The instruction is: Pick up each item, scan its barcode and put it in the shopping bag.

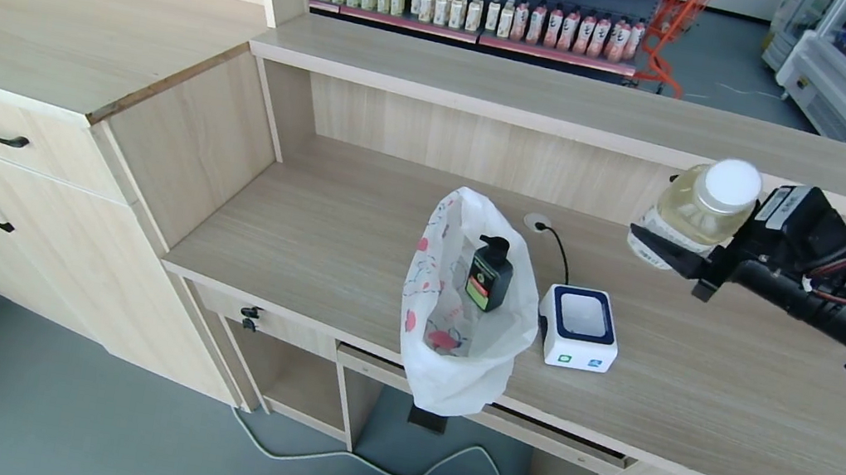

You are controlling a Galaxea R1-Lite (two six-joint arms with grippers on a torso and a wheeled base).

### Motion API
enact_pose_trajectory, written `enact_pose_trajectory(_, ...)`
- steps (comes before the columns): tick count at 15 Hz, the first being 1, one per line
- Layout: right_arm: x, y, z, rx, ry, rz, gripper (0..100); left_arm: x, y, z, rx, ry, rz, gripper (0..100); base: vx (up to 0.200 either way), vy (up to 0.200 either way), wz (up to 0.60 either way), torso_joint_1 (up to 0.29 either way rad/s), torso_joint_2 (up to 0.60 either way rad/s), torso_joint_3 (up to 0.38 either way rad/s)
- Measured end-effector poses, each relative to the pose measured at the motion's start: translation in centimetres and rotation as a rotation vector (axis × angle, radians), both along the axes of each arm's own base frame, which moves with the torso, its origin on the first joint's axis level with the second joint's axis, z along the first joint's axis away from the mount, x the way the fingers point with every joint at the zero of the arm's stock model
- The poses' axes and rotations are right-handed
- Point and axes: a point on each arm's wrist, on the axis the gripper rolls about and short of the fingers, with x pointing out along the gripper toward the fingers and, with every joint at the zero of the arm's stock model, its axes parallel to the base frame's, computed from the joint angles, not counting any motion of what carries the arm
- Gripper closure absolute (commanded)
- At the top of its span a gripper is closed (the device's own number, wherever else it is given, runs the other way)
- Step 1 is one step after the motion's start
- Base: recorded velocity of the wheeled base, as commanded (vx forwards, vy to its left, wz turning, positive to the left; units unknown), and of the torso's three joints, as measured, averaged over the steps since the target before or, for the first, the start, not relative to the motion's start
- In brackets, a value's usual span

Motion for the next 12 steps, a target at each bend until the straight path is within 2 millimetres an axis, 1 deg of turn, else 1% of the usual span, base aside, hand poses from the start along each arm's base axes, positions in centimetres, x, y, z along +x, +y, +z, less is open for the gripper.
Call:
enact_pose_trajectory(4,2.7,-0.6,-3.4,-0.070,-0.094,0.031,100,0.0,0.0,0.0,0.000,0.000,0.000,0,0.000,0.000,0.00,0.000,0.00,0.000)
enact_pose_trajectory(6,3.9,-1.0,-5.1,-0.092,-0.080,0.027,100,0.0,0.0,0.0,0.000,0.000,0.000,0,0.000,0.000,0.00,0.000,0.00,0.000)
enact_pose_trajectory(9,5.1,-1.6,-6.7,-0.106,-0.069,0.027,100,0.0,0.0,0.0,0.000,0.000,0.000,0,0.000,0.000,0.00,0.000,0.00,0.000)
enact_pose_trajectory(12,6.4,-1.6,-7.4,-0.109,-0.073,0.030,100,0.0,0.0,0.0,0.000,0.000,0.000,0,0.000,0.000,0.00,0.000,0.00,0.000)
